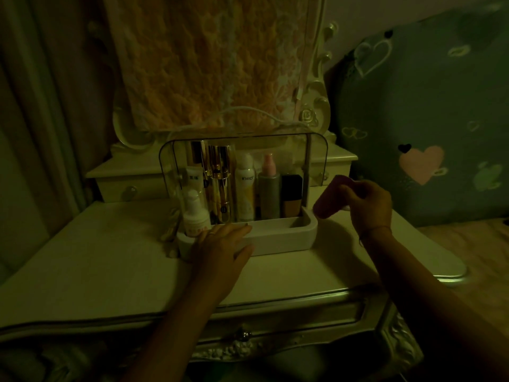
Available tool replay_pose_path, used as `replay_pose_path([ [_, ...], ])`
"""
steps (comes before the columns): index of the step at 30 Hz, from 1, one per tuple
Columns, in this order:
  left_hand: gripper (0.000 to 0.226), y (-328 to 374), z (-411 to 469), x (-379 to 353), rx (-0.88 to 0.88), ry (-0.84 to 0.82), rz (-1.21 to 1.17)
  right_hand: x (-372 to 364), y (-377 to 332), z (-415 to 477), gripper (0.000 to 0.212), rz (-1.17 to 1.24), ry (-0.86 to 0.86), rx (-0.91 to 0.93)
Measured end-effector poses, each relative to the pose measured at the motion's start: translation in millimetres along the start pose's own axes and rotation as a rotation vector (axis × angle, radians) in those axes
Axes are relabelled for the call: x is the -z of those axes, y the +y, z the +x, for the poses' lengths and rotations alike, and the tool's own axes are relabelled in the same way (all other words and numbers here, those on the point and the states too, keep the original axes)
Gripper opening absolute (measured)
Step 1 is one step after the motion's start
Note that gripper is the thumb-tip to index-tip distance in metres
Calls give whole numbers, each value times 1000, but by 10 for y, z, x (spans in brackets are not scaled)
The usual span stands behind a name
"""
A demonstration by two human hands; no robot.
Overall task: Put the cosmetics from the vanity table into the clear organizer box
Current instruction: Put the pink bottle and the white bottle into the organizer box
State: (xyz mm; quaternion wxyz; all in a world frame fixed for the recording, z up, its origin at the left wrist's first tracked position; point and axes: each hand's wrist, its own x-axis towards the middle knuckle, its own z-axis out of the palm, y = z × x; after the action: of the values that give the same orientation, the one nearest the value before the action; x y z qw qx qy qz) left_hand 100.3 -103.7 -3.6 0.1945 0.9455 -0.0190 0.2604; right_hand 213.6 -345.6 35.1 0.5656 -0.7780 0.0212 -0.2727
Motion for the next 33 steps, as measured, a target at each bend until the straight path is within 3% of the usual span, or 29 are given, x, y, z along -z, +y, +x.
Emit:
replay_pose_path([
  [7,38,-11,1,-9,-4,5,-8,20,-75,108,26,-20,-61,79],
  [13,38,-8,4,-14,-6,17,-20,-5,87,50,31,-41,-205,27],
  [18,37,-4,-2,-5,-14,24,-32,3,159,-7,23,-39,-263,48],
  [26,24,-3,10,61,-11,146,-201,321,34,-344,31,146,-227,94],
  [29,16,7,12,91,2,219,-296,467,-60,-497,21,218,-277,119],
  [33,9,17,2,129,17,265,-373,470,-260,-650,25,315,-369,161],
])
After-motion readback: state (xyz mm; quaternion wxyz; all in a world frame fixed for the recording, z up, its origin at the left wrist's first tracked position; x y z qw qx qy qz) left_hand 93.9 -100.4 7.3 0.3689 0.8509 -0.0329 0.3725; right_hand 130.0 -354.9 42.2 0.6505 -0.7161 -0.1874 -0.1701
